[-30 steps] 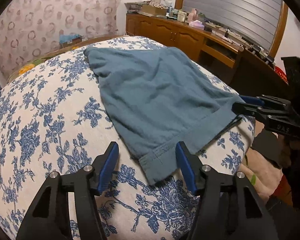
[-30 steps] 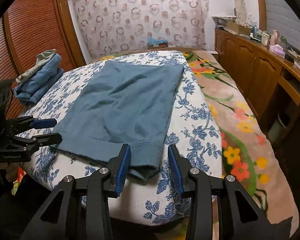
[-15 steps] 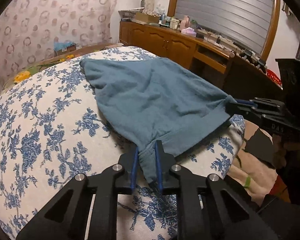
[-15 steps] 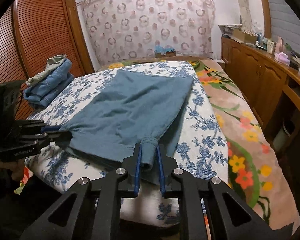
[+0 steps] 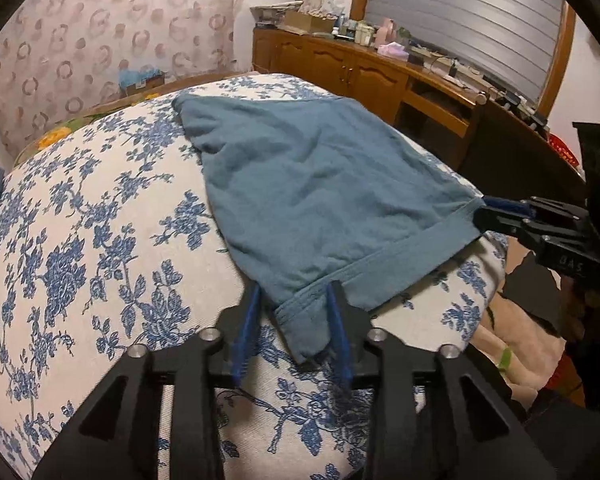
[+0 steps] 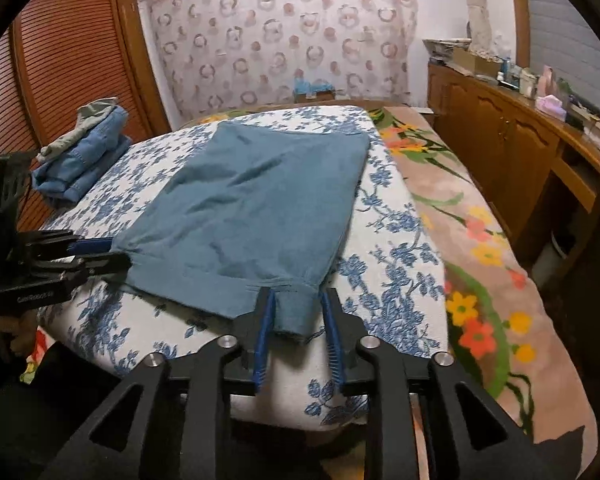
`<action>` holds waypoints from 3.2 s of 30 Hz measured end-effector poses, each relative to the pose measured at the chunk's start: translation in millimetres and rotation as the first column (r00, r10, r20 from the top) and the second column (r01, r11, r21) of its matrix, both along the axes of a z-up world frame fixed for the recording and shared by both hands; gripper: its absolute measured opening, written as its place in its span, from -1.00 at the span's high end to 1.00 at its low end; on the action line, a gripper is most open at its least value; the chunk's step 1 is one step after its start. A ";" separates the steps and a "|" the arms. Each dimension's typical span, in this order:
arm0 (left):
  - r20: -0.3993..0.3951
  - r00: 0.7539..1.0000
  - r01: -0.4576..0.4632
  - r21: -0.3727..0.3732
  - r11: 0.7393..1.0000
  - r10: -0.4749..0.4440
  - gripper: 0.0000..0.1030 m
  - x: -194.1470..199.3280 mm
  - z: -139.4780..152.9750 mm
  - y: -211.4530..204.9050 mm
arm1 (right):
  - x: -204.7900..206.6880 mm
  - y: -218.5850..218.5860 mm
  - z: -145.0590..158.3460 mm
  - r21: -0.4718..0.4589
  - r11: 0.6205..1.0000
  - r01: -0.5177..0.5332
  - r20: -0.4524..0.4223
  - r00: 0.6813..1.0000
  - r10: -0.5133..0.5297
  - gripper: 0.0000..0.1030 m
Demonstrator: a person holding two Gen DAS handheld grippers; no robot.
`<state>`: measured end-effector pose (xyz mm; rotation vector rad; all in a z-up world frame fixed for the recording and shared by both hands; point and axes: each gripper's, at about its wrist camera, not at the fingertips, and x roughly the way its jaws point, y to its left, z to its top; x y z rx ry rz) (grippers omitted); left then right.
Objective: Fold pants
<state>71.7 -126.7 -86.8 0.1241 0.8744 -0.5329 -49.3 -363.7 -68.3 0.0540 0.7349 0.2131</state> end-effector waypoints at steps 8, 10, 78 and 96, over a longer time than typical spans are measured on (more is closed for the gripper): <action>-0.006 1.000 -0.011 -0.009 1.000 0.011 0.01 1.2 -5.0 3.3 | 10.1 2.6 -10.5 0.013 1.000 0.000 -0.047 0.999 0.001 0.35; 0.000 1.000 -0.010 -0.013 1.000 0.010 -0.01 1.8 -6.3 4.3 | 11.3 2.6 -10.9 0.026 1.000 0.004 -0.046 0.999 -0.002 0.35; 0.417 0.903 -0.050 -0.139 0.989 0.104 0.80 15.3 216.7 50.8 | 36.3 27.4 194.1 0.100 0.959 -0.264 0.414 0.888 0.201 0.79; 0.473 0.856 -0.253 0.029 0.967 0.210 0.80 103.0 220.2 91.5 | 180.7 118.1 199.0 -0.007 0.962 -0.273 0.344 0.903 0.259 0.79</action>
